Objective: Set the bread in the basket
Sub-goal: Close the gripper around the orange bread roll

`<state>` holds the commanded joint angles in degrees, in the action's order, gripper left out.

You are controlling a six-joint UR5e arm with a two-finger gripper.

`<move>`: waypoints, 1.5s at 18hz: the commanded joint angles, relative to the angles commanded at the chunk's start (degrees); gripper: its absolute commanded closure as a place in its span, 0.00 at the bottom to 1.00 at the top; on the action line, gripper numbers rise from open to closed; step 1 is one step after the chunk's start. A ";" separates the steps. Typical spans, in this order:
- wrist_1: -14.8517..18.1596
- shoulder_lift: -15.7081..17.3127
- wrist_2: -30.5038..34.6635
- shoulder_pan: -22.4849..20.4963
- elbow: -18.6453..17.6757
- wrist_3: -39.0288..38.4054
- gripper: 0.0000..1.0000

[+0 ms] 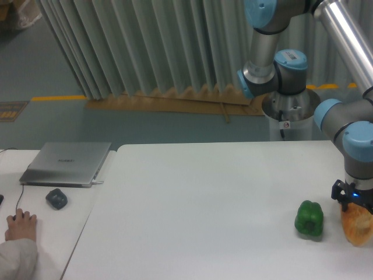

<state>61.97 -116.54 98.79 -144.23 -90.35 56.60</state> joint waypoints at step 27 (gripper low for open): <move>2.71 3.25 -2.55 -0.18 0.88 1.05 0.68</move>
<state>64.68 -113.29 96.24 -144.40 -89.47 57.65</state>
